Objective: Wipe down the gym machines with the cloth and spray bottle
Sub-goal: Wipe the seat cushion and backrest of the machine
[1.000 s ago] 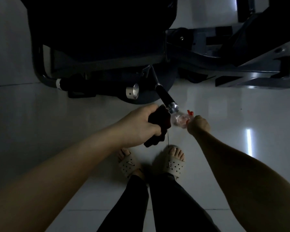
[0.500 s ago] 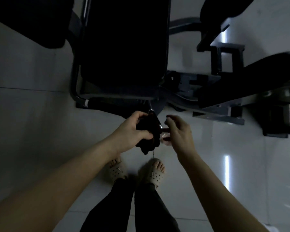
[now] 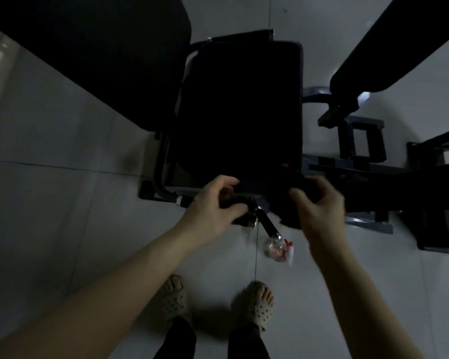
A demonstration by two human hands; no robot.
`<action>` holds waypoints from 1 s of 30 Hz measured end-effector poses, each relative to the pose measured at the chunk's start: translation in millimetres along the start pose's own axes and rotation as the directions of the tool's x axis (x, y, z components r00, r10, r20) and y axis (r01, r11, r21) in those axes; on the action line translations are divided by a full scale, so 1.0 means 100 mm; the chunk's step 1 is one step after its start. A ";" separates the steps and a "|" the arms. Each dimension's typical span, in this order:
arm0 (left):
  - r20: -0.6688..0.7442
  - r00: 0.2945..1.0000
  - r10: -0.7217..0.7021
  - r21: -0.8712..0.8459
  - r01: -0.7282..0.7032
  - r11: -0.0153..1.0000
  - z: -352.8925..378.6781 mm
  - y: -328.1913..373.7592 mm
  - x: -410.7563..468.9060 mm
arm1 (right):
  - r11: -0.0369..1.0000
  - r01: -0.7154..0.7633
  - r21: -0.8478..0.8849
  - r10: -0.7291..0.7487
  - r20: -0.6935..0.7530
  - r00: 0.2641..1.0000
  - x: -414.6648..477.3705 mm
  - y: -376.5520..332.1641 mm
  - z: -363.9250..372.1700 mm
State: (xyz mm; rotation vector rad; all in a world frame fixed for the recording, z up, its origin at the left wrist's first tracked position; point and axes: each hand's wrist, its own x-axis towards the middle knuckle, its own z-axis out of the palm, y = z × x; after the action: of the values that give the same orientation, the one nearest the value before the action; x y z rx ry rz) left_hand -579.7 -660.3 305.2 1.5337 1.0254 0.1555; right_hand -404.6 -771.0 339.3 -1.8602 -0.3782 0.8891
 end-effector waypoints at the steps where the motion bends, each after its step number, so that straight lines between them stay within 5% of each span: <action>1: -0.120 0.992 -0.029 0.012 0.031 0.999 -0.13 -0.10 0.09 | 0.989 0.100 -0.107 -0.108 -0.071 0.992 0.12 -0.07 0.00; 4: -0.382 0.919 -0.101 0.188 0.184 0.965 -0.53 -0.34 0.42 | 0.800 0.241 -0.550 -0.384 -0.160 0.909 0.56 -0.08 0.11; 9: -0.187 0.969 -0.162 0.593 0.243 0.768 -0.87 -0.43 0.85 | 0.433 0.163 -0.887 -0.472 -0.069 0.879 0.90 0.34 0.60; 13: -0.090 0.989 -0.119 0.690 0.148 0.709 -0.92 -0.41 0.92 | 0.357 0.158 -0.921 -0.504 -0.048 0.862 0.85 0.37 1.09; 21: -0.003 0.993 -0.121 0.734 0.085 0.674 -1.12 -0.33 0.92 | 0.210 0.411 -0.887 -0.472 0.276 0.837 0.89 0.22 2.24; 26: 0.004 0.997 -0.081 0.794 0.046 0.607 -1.13 -0.30 0.92 | 0.015 0.638 -0.770 -0.468 0.558 0.685 1.05 0.22 1.90; 30: -0.019 1.000 -0.024 0.878 0.028 0.478 -1.07 -0.23 0.96 | 0.070 0.500 -0.863 -0.484 0.409 0.774 1.09 0.25 1.20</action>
State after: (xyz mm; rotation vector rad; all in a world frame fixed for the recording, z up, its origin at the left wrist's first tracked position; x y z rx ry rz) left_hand -600.2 -520.5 271.9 2.4574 1.2047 -0.4982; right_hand -420.1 -637.4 244.8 -2.4750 -1.8300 0.0415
